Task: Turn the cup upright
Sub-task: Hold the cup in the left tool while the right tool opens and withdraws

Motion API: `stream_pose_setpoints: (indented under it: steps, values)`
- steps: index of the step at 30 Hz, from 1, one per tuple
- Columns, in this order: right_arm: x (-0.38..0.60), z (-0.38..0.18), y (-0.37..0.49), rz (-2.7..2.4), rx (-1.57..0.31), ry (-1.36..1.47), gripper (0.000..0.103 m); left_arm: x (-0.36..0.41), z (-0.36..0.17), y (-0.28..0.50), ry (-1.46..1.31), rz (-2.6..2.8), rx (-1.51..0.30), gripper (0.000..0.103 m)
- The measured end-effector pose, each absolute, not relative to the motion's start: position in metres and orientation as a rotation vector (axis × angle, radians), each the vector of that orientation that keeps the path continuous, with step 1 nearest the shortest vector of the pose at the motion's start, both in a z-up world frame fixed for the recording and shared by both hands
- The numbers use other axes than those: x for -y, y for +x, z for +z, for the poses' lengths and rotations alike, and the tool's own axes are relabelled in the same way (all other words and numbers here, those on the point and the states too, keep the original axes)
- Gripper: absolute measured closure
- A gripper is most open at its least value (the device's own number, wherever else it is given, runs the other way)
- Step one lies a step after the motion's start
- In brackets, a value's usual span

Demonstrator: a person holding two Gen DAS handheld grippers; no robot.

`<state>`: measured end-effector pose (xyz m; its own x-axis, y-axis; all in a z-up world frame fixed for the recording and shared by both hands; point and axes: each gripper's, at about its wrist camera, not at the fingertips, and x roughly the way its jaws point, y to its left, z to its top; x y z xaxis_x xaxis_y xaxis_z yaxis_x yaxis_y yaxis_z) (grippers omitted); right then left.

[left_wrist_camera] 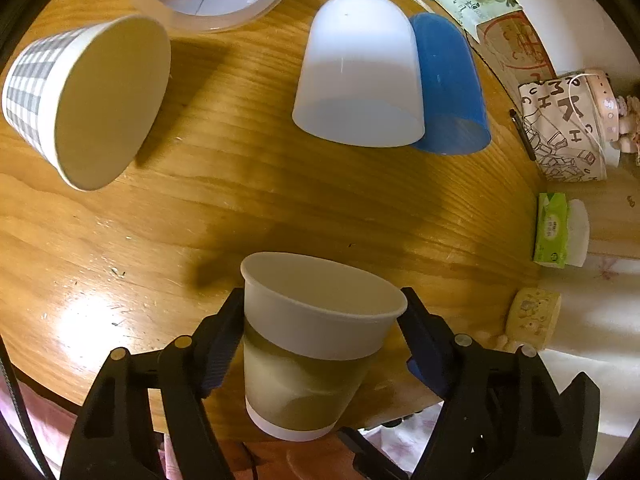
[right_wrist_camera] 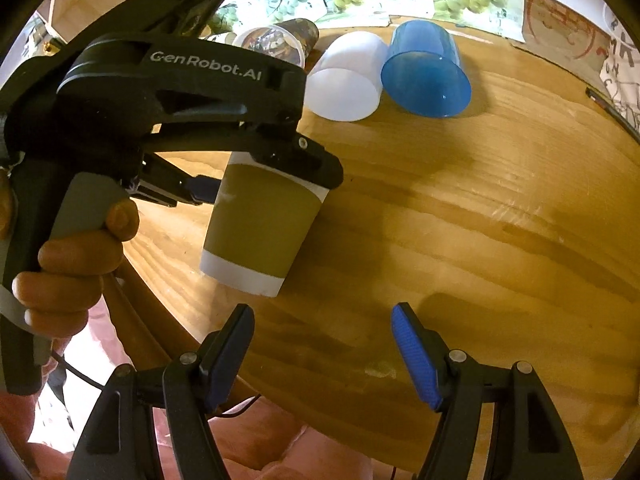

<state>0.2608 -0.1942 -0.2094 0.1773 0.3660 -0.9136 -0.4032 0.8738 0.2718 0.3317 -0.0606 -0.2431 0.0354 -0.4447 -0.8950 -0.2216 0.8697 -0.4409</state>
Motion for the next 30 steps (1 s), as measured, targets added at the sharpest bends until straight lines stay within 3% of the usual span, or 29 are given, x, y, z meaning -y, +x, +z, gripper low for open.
stream_pose_setpoints:
  steps: [12, 30]
  values:
    - [0.206, -0.201, 0.262, 0.543, -1.266, -0.041, 0.031, 0.061, -0.230, 0.325, -0.462, -0.188, -1.471, 0.028]
    - [0.225, -0.178, 0.267, 0.454, -1.163, -0.061, 0.031, 0.044, -0.200, 0.288, -0.292, -0.040, -1.099, 0.028]
